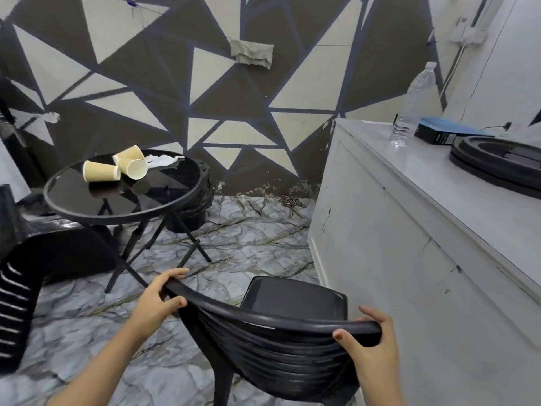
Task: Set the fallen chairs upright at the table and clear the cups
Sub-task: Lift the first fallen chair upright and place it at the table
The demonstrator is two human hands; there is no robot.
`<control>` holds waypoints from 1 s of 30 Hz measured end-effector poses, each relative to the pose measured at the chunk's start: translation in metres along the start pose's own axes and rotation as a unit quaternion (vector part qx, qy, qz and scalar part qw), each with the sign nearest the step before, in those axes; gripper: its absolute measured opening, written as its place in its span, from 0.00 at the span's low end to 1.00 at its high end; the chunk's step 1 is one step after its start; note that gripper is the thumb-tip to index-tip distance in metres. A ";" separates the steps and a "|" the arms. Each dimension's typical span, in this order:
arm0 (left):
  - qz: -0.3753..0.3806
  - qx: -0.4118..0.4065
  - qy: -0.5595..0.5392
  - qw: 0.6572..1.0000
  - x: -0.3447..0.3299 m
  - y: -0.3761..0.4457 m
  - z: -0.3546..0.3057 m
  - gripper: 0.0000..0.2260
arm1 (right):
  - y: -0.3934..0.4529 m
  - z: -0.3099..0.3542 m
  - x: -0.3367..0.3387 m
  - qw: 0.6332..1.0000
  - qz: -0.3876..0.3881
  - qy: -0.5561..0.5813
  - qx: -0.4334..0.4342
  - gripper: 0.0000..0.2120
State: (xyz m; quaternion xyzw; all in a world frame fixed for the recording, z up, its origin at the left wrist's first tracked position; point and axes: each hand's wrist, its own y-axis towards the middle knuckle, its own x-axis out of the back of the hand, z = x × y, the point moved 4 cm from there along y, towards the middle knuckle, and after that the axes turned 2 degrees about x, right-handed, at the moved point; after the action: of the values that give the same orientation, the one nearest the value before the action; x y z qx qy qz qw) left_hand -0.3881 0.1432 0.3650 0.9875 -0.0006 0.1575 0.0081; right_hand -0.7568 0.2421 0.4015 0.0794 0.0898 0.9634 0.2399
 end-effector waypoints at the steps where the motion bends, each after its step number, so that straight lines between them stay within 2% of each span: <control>1: -0.002 0.000 -0.003 1.000 0.002 0.006 0.001 0.26 | 0.002 0.002 -0.002 1.000 -0.007 0.000 -0.001 0.29; 4: 0.000 -0.004 -0.011 1.000 0.006 0.022 0.004 0.19 | 0.009 0.008 -0.009 0.999 -0.038 0.000 0.006 0.28; 7: -0.029 -0.013 -0.039 0.999 0.007 0.028 0.000 0.20 | 0.017 0.018 -0.019 0.999 -0.046 -0.001 0.019 0.24; 9: -0.050 -0.029 -0.051 0.997 0.010 0.029 -0.002 0.21 | 0.022 0.022 -0.027 0.999 -0.039 0.005 0.029 0.22; 14: -0.097 -0.043 -0.084 0.991 0.035 0.037 -0.007 0.15 | 0.046 0.031 -0.054 0.998 -0.020 -0.001 0.054 0.21; 21: -0.155 -0.048 -0.080 0.983 0.080 0.045 -0.017 0.13 | 0.082 0.034 -0.102 0.998 0.014 0.007 0.066 0.19; 24: -0.183 -0.052 -0.078 0.979 0.093 0.044 -0.020 0.15 | 0.097 0.038 -0.126 0.996 0.046 0.057 0.051 0.12; 26: -0.210 -0.056 -0.066 0.974 0.100 0.045 -0.021 0.15 | 0.112 0.037 -0.141 0.994 0.066 0.068 0.048 0.23; 28: -0.239 -0.062 -0.057 0.967 0.106 0.048 -0.022 0.14 | 0.130 0.038 -0.159 0.991 0.083 0.102 0.034 0.09; 30: -0.265 -0.064 -0.044 0.961 0.110 0.051 -0.024 0.15 | 0.151 0.037 -0.177 0.982 0.126 0.141 0.021 0.10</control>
State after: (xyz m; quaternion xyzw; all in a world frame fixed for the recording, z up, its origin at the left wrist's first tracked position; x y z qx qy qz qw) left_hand -0.2912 0.0929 0.4227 0.9556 0.2510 0.1061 0.1123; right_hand -0.6625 0.0316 0.4495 -0.0416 0.1321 0.9853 0.1000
